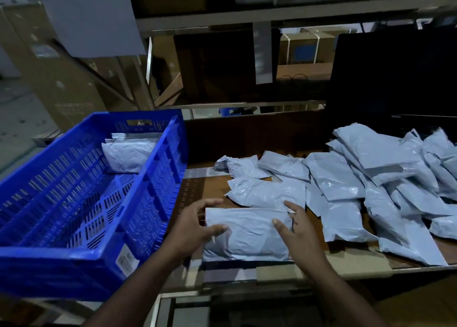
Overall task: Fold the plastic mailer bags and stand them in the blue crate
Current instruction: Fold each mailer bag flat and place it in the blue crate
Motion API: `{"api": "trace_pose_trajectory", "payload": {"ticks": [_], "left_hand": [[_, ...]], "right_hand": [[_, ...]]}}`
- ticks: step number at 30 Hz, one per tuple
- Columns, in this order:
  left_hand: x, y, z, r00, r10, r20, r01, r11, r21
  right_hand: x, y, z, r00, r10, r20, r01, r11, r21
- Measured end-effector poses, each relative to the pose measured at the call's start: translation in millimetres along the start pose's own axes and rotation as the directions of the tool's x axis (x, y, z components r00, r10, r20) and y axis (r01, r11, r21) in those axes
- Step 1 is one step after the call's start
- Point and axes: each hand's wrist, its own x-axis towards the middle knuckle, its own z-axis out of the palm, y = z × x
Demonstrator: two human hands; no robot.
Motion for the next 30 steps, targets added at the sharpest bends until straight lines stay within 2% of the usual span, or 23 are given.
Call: {"api": "trace_pose_trajectory", "payload": {"ticks": [2,4,9,12,15,20,24,30], "left_hand": [[-2.3,-0.7,0.9,0.995,-0.095,-0.043,0.083,0.968,-0.235],[-5.5,0.0,4.7,0.990,-0.138,-0.034,0.115,0.918,-0.380],[-12.9,10.4,12.2,0.977,-0.188,-0.101,0.109,0.849,-0.517],[-17.5,20.0,9.7,0.974,-0.148,-0.171,0.048,0.874,-0.484],[-24.5,38.0,3.1,0.956,-0.072,-0.286,-0.042,0.927,-0.372],[-37.1,70.6,-19.3,0.926,0.044,-0.376,-0.147,0.956,-0.252],[-44.9,95.8,-58.0,0.913,0.102,-0.395,-0.210,0.947,-0.242],[-45.9,116.1,-158.1,0.876,0.252,-0.410,-0.309,0.948,-0.077]], "right_hand": [[3.1,-6.5,-3.8,0.999,0.032,-0.041,-0.026,0.987,0.157],[7.7,-11.1,-7.6,0.998,0.027,-0.061,-0.011,0.967,0.255],[15.3,-18.2,-12.4,1.000,0.008,-0.029,0.003,0.925,0.381],[19.4,-16.5,-14.4,1.000,0.004,-0.006,-0.001,0.907,0.421],[23.0,-20.0,-12.8,1.000,-0.017,0.002,0.014,0.874,0.485],[22.5,-46.7,-0.3,0.988,-0.133,0.073,0.068,0.817,0.572],[21.9,-91.7,8.1,0.962,-0.254,0.097,0.166,0.831,0.530],[21.3,-182.7,42.3,0.847,-0.485,0.216,0.400,0.850,0.343]]}}
